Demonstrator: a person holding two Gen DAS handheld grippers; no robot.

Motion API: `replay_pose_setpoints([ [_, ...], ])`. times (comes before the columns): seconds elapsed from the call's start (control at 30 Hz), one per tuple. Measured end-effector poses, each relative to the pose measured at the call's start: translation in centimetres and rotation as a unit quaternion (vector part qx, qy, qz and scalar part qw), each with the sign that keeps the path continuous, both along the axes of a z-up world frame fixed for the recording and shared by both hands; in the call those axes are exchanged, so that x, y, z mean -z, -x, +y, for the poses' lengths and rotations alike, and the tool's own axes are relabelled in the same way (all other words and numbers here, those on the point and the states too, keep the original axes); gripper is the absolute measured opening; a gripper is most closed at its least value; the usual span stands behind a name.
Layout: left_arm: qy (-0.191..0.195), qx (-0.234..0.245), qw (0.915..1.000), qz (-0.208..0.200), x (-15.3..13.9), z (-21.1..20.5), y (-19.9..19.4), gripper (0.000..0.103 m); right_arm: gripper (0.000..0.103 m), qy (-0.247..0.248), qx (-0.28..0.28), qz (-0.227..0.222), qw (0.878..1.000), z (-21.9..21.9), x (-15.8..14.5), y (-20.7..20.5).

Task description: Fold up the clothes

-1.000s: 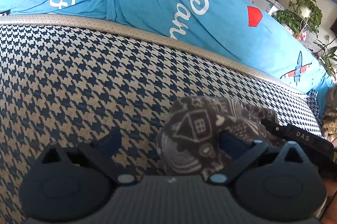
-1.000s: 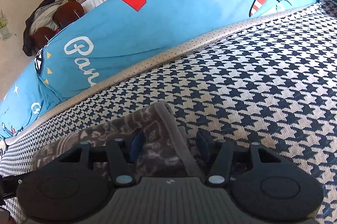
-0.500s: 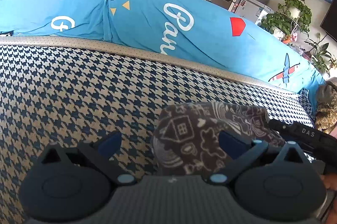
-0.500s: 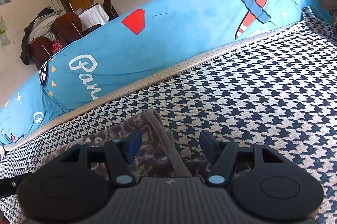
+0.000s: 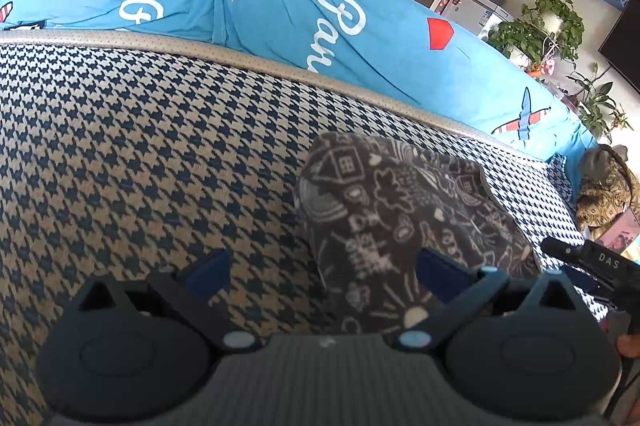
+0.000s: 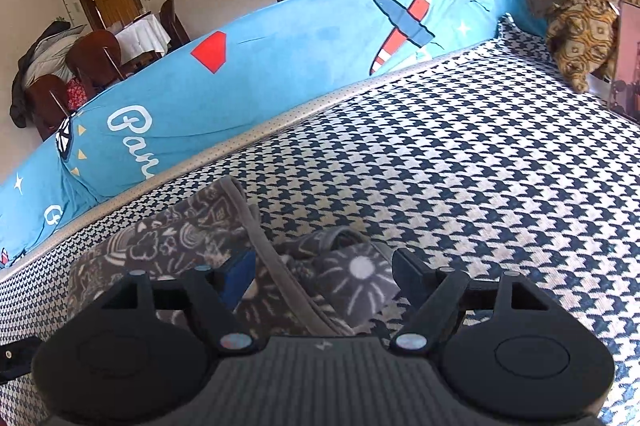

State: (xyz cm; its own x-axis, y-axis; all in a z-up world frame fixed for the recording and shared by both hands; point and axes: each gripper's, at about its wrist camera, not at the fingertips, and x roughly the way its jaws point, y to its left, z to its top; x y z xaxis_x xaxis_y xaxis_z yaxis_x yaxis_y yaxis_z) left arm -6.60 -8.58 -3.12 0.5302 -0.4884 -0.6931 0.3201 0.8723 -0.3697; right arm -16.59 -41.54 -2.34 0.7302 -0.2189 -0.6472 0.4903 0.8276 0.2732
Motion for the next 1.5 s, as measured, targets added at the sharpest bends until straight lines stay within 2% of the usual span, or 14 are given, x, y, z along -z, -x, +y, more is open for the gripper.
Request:
replay_pose_setpoints([
  [0.23, 0.0, 0.03, 0.9995, -0.012, 0.3, -1.1, 1.9, 0.103, 0.076, -0.015, 0.0, 0.007, 1.0, -0.5, 0.6, 0.8],
  [0.4, -0.021, 0.045, 0.9988, -0.003, 1.6, -2.3, 2.3, 0.103, 0.076, -0.028, -0.017, 0.021, 0.999, 0.1, 1.4, -0.5],
  [0.5, -0.039, 0.049, 0.998, 0.002, 2.5, -3.0, 2.3, 0.103, 0.076, -0.008, -0.016, 0.054, 0.998, 0.4, 2.3, -1.6],
  [0.57, -0.045, 0.048, 0.9978, 0.005, 3.1, -3.3, 2.4, 0.103, 0.079, 0.001, -0.013, 0.067, 0.998, 0.4, 2.8, -1.9],
  [0.63, -0.048, 0.046, 0.9977, 0.009, 3.5, -3.3, 2.3, 0.103, 0.087, 0.01, -0.008, 0.073, 0.997, 0.3, 3.1, -2.0],
  [0.77, -0.051, 0.045, 0.9975, 0.017, 4.1, -3.3, 2.4, 0.103, 0.09, 0.011, -0.004, 0.084, 0.996, 0.0, 3.8, -2.0],
  [1.03, -0.072, 0.046, 0.9963, -0.006, 4.2, -3.7, 3.2, 0.103, 0.094, 0.002, 0.004, 0.084, 0.996, -0.3, 4.0, -1.9],
  [1.27, -0.096, 0.05, 0.9933, -0.04, 2.6, -4.0, 4.2, 0.103, 0.094, -0.028, 0.015, 0.062, 0.998, -0.8, 3.4, -1.0],
  [1.5, -0.1, 0.054, 0.9919, -0.058, 1.2, -4.0, 5.2, 0.103, 0.095, -0.028, 0.016, 0.04, 0.999, -0.2, 2.2, -0.3],
])
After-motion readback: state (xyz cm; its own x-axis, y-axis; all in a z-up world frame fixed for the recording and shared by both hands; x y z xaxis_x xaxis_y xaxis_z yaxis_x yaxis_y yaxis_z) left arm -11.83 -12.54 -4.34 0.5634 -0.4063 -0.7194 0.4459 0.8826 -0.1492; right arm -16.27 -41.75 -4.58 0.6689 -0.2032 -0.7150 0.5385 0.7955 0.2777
